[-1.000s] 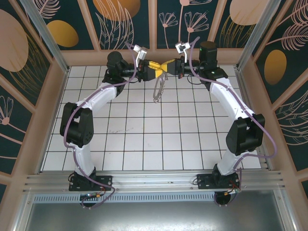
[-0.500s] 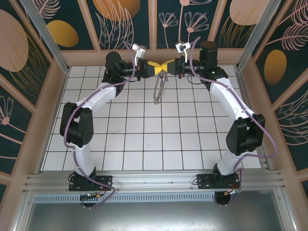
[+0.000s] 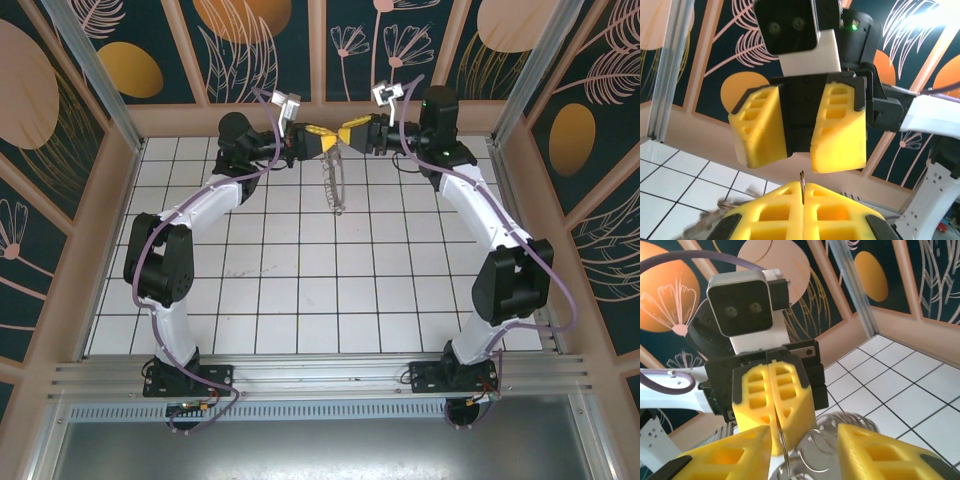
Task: Put the keys on the keyring
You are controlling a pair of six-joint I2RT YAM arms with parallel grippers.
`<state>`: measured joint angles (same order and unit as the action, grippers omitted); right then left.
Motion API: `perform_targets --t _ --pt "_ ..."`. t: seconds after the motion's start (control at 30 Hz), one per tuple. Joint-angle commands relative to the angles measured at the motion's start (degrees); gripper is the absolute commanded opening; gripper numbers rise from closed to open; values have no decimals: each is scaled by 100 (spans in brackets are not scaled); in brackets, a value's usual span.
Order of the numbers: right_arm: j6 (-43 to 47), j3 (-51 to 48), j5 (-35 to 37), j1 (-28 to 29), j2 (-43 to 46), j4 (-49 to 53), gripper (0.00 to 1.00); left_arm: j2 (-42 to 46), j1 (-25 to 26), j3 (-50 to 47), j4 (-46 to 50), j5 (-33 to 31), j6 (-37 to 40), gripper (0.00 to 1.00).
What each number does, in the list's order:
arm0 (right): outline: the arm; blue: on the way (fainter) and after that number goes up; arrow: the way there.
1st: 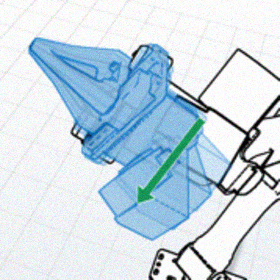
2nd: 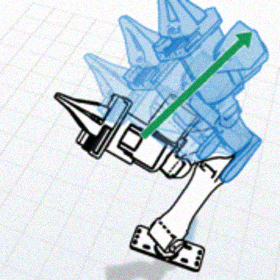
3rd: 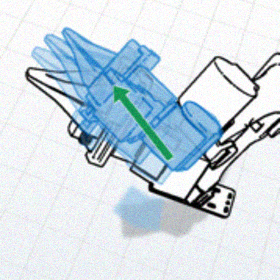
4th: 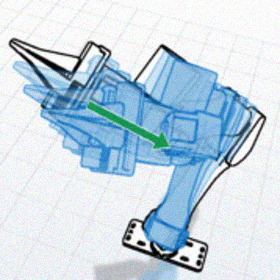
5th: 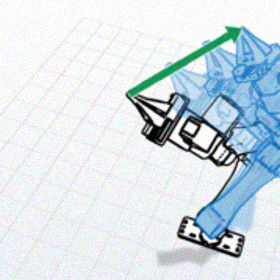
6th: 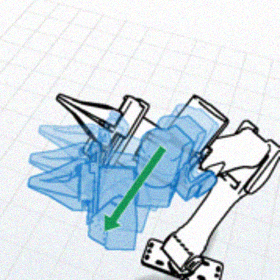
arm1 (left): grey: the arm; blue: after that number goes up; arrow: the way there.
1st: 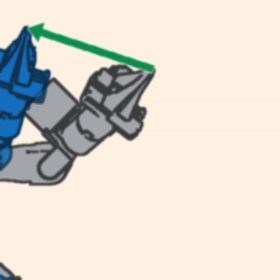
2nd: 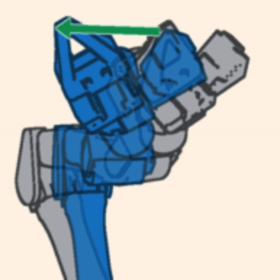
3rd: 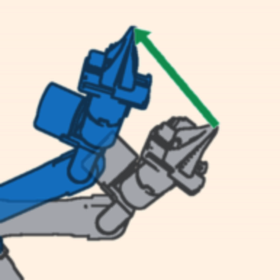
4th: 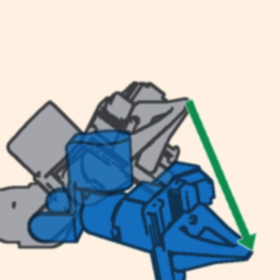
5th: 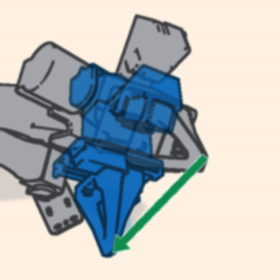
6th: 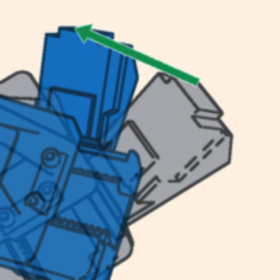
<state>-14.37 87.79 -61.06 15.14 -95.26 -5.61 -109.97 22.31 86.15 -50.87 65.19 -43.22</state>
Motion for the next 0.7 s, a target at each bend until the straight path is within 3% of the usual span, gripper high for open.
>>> perform_targets --t 0.0,0.27,0.67 --pt "-561 -493 359 -196 724 -948 42 299 37 -53 -858 -407 -457 0" --pt "-906 -1822 1087 -235 1344 -1868 43 260 37 -187 -2044 -621 -1385 0" --pt "-211 -1901 1243 532 1267 -1650 50 178 37 -271 -3052 -692 -2247 0"
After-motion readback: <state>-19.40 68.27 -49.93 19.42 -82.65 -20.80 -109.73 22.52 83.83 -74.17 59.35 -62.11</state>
